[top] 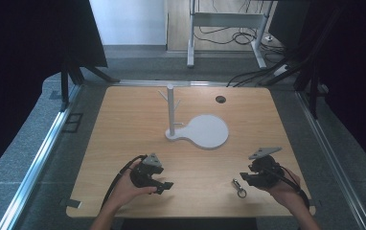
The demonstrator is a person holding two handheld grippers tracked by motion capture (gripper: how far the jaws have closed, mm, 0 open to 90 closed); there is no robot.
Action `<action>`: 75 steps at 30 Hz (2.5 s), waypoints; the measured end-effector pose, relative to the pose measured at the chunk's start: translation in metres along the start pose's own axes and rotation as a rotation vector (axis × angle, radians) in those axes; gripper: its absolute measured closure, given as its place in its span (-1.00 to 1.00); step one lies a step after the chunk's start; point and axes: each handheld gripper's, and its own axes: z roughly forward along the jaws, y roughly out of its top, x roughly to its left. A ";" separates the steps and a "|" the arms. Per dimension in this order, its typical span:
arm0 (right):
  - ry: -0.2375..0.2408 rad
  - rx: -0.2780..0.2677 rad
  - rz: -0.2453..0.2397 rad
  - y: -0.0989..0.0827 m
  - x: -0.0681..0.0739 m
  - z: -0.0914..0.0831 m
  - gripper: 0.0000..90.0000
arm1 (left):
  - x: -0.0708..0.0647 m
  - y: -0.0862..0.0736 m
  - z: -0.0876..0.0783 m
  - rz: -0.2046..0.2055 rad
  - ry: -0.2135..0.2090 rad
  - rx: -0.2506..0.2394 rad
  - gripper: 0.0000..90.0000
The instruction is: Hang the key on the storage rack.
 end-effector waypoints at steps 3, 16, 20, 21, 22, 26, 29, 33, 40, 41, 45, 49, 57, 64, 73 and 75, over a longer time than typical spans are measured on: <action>0.004 0.011 -0.007 0.001 0.002 0.002 0.22 | 0.002 -0.001 0.000 0.004 0.002 0.008 -0.38; 0.007 0.078 -0.050 0.002 0.012 0.021 0.22 | 0.002 -0.001 0.000 0.003 0.004 0.009 -0.38; 0.015 0.090 -0.042 -0.003 0.012 0.024 0.22 | 0.001 -0.001 0.001 -0.001 0.003 0.003 -0.38; 0.018 0.096 -0.043 -0.005 0.013 0.024 0.22 | 0.002 -0.001 0.001 0.009 0.003 0.011 -0.38; 0.013 0.096 -0.041 -0.007 0.014 0.025 0.22 | 0.001 -0.001 0.002 0.003 0.003 0.006 -0.38; 0.021 0.099 -0.040 -0.014 0.014 0.026 0.21 | 0.000 -0.001 0.002 0.004 0.003 0.010 -0.38; 0.020 0.093 -0.032 -0.018 0.014 0.026 0.21 | 0.000 -0.001 0.003 0.005 0.003 0.009 -0.38; 0.020 0.089 -0.033 -0.019 0.016 0.026 0.21 | -0.001 -0.001 0.004 0.013 0.004 0.018 -0.38; 0.028 0.092 -0.045 -0.019 0.022 0.030 0.21 | -0.003 -0.001 0.008 0.023 0.003 0.030 -0.38; 0.029 0.092 -0.049 -0.019 0.024 0.030 0.21 | -0.003 -0.001 0.008 0.023 0.003 0.031 -0.38; 0.029 0.092 -0.053 -0.020 0.026 0.032 0.21 | -0.003 -0.001 0.009 0.024 0.003 0.033 -0.38; 0.031 0.100 -0.053 -0.020 0.027 0.036 0.21 | -0.004 -0.001 0.010 0.029 0.003 0.040 -0.38; 0.028 0.094 -0.060 -0.018 0.031 0.037 0.21 | -0.004 -0.001 0.012 0.028 -0.001 0.045 -0.38; 0.018 0.105 -0.059 -0.019 0.032 0.044 0.21 | -0.005 -0.001 0.014 0.038 -0.003 0.060 -0.38; 0.018 0.139 -0.049 -0.022 0.031 0.053 0.35 | -0.006 -0.002 0.017 0.049 -0.006 0.080 -0.38; 0.013 0.147 -0.050 -0.023 0.032 0.054 0.40 | -0.006 -0.002 0.018 0.049 -0.007 0.084 -0.38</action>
